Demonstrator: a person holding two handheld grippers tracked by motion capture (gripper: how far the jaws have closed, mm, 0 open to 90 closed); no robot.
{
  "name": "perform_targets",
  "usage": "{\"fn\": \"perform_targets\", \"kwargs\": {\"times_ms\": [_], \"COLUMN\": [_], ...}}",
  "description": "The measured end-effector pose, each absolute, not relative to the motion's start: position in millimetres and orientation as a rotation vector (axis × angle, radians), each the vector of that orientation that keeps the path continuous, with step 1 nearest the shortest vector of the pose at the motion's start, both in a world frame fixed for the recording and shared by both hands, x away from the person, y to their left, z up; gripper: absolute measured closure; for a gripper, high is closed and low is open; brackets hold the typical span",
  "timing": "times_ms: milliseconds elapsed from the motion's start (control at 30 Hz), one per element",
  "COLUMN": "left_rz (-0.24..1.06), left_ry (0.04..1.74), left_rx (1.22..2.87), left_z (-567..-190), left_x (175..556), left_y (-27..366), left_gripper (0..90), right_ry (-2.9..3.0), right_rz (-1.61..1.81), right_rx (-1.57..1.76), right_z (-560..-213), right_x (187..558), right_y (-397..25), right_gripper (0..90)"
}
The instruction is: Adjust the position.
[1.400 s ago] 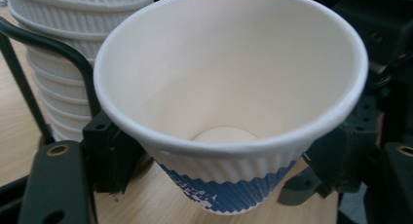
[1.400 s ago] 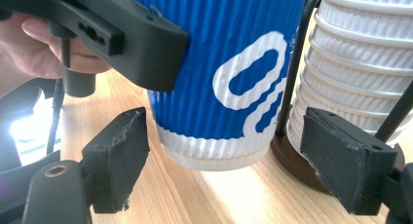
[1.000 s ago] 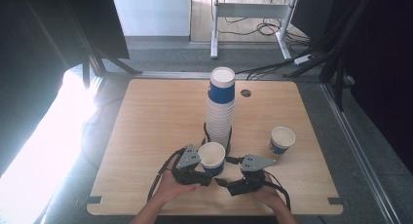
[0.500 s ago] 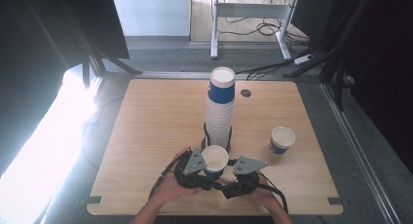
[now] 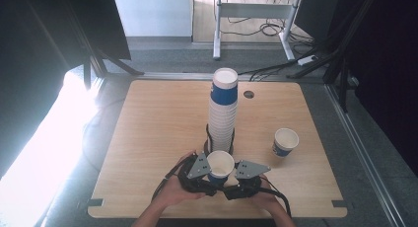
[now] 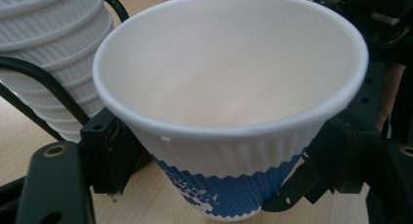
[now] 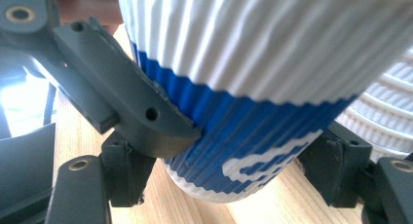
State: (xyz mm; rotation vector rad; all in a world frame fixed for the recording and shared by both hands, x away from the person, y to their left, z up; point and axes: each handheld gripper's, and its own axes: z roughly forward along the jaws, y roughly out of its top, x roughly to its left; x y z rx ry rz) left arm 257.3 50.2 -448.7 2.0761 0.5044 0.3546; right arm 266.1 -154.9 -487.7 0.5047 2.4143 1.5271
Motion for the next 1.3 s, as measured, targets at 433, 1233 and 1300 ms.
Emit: {"fn": "perform_targets", "kwargs": {"times_ms": [433,1233,1300], "left_rz": [0.277,0.317,0.325], "left_ry": [0.556,0.721,0.731], "left_rx": [1.948,1.898,1.900], "left_z": [-443,-449,-450], "left_x": [259,264,264], "left_y": [67,110,111], "left_gripper": [9.2,11.2,11.3], "right_ry": [2.351,2.206,2.192], "right_rz": [1.535,1.516,1.510], "right_rx": [0.530,0.670,0.679], "right_z": [-487,-481,-481], "right_x": [266,272,273], "right_y": [-165,-197,-199], "right_gripper": [27.8,27.8,27.8]}}
